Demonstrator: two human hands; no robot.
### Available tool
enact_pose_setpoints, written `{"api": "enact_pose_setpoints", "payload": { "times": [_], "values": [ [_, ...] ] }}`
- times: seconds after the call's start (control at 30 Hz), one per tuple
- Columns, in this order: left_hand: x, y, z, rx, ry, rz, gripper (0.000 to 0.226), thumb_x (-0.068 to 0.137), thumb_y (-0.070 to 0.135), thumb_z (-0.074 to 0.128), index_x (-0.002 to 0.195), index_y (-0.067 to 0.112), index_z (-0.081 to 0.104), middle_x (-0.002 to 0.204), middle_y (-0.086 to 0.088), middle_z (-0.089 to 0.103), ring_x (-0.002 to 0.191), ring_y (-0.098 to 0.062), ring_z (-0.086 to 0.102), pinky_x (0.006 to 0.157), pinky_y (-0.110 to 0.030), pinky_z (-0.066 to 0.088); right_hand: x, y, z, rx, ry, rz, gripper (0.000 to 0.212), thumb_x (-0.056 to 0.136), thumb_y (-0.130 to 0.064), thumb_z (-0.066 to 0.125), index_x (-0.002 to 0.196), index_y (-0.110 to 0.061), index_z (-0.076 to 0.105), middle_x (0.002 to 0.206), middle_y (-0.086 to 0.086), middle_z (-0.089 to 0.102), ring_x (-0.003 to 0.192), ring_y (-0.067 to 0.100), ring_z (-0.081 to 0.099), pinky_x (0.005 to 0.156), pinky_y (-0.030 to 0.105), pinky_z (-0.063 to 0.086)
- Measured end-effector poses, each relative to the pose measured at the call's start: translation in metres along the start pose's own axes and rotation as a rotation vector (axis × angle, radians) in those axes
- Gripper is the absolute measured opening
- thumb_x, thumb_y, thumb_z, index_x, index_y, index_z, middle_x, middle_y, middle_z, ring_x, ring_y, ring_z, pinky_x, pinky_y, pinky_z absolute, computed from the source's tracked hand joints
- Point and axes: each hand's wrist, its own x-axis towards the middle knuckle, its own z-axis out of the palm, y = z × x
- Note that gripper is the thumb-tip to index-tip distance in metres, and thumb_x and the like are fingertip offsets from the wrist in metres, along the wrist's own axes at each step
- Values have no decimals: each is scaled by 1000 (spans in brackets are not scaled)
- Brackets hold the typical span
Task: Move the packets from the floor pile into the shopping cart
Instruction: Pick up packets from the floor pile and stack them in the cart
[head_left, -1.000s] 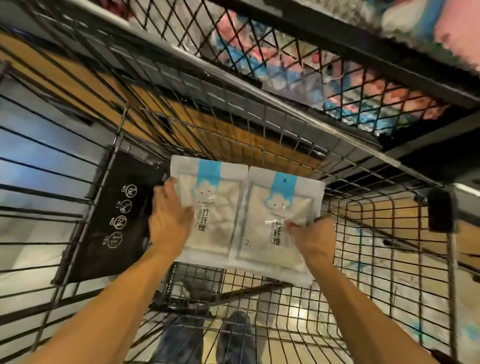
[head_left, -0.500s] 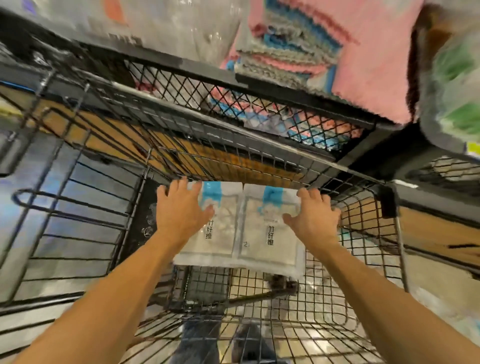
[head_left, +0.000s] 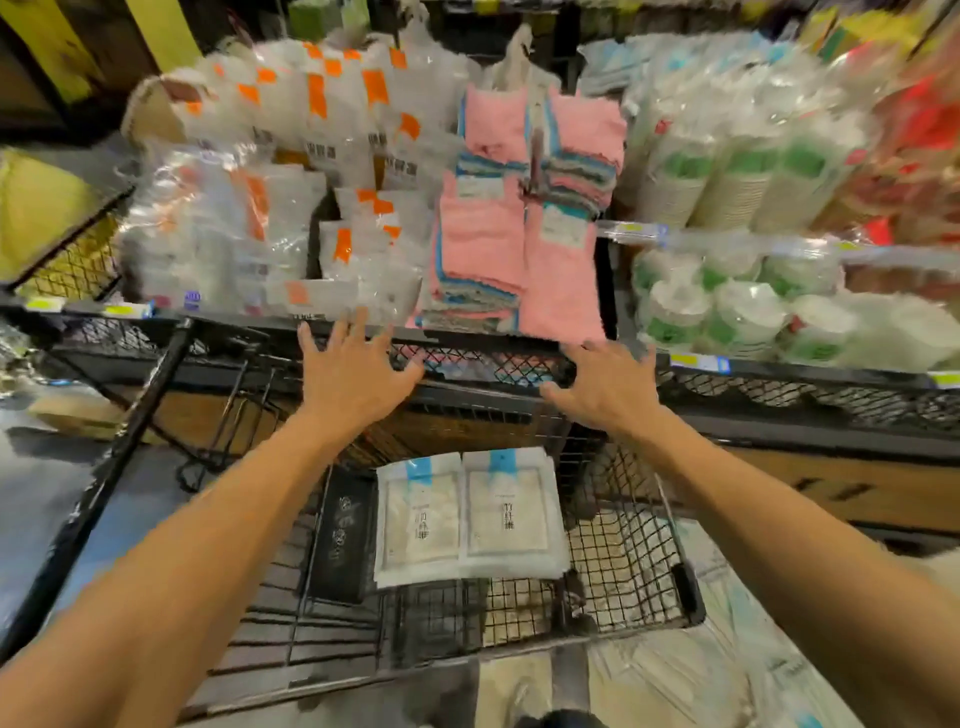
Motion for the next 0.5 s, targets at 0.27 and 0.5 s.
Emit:
{"api": "enact_pose_setpoints", "payload": {
  "times": [0.27,0.5],
  "values": [
    [-5,35,-108,-39,88,226,86,89,79,17,160,31,22,169,-8,14,156,-28,11,120,-67,9,-76,9,-112,13,193,209,67,91,-70,49,143,-28,54,135,8,65,132,35,52,114,68,25],
    [-52,85,-137,-119,77,477,75,95,73,27,158,33,25,169,-2,13,156,-25,8,122,-63,5,-209,32,-140,114,302,516,81,91,-77,49,152,-23,48,132,7,66,126,35,58,110,58,43]
  ]
}}
